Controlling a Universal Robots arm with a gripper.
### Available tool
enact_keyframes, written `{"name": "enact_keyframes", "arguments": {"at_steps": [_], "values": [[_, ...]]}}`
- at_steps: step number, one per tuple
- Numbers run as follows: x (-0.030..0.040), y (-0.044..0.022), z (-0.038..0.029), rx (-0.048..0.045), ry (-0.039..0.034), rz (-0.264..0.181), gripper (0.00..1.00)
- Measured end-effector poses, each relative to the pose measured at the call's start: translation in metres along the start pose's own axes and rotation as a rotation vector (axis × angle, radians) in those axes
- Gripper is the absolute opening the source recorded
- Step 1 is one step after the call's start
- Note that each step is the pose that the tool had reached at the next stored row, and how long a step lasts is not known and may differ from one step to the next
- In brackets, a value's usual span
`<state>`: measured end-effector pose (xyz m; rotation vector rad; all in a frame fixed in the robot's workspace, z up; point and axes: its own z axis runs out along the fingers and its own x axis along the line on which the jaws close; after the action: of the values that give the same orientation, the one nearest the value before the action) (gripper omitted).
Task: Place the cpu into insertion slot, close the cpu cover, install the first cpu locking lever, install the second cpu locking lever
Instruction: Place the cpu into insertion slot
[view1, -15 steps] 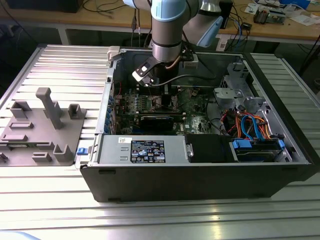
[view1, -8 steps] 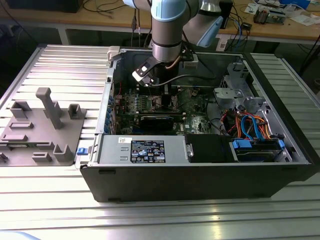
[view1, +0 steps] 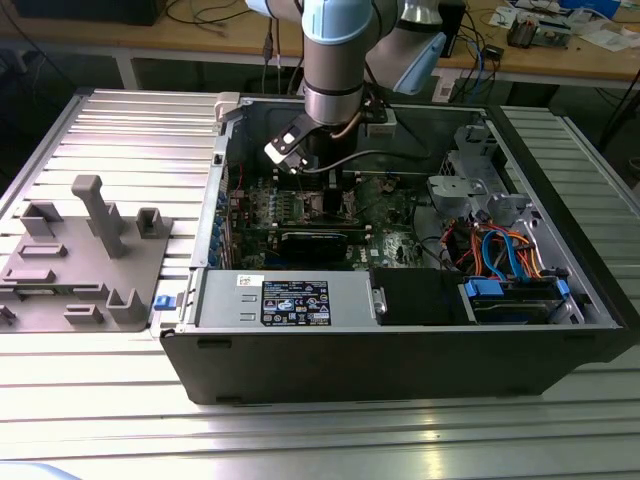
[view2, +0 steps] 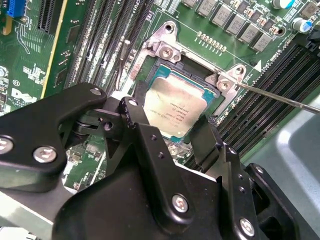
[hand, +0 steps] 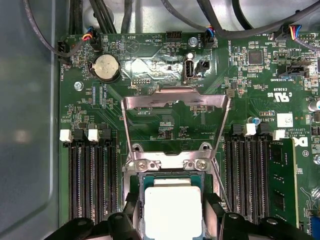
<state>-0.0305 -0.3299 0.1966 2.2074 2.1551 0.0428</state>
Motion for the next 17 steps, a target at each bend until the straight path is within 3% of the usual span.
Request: {"name": "enact_keyframes", "arguments": {"at_steps": [3, 6, 13, 17], "values": [[0.0009, 0.0007, -0.0119, 0.0000, -0.0001, 0.000, 0.62], [0.0015, 0.0010, -0.0157, 0.0000, -0.0001, 0.000, 0.54], [0.0016, 0.0013, -0.0221, 0.0000, -0.0001, 0.000, 0.11], [0.0016, 0.0014, -0.0232, -0.0001, 0.0000, 0.000, 0.11]]}}
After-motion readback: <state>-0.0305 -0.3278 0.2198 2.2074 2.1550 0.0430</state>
